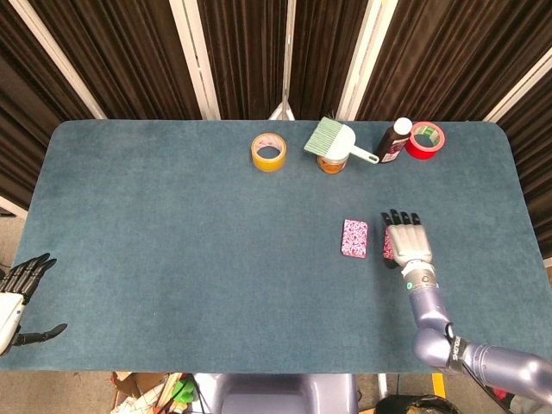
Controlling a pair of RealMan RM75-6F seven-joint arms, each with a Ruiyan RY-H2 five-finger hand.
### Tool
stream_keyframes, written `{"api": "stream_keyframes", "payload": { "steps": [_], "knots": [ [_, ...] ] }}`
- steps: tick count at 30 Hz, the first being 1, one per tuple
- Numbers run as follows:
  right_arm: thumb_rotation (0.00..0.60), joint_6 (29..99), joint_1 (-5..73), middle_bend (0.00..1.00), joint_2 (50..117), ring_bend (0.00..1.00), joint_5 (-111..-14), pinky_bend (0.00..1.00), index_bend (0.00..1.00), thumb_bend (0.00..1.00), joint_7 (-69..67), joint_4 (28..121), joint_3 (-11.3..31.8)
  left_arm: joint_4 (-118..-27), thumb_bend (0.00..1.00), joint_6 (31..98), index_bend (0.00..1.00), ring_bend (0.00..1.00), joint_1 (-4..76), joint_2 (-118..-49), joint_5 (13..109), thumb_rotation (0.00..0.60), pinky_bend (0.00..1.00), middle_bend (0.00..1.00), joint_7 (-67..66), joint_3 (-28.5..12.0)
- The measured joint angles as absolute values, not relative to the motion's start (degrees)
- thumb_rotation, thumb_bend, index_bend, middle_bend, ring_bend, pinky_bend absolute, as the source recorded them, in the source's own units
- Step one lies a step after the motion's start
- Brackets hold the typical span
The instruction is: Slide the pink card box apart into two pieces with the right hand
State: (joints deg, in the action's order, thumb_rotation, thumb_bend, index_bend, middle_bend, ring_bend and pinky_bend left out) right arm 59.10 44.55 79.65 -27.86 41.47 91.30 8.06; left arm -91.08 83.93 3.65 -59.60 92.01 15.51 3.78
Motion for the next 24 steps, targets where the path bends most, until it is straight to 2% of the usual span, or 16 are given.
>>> {"api": "stream_keyframes", "payload": {
  "steps": [8,24],
  "knots": [
    [0.6,58.2,46.71,0.0,81.19,0.0,-25.42,0.0,0.0,0.3,42.28,92.45,9.3,-91.05,0.0,83.68,0.0,0.0,3.71,-59.43,91.55,0.6,0.0,0.0,16.26,3.65],
    [0.6,55.61,50.61,0.0,87.97,0.0,-20.82,0.0,0.0,0.3,43.75,84.47,9.32,-90.58,0.0,82.6,0.0,0.0,4.2,-58.63,91.04,0.6,0.0,0.0,18.47,3.53]
  ]
}}
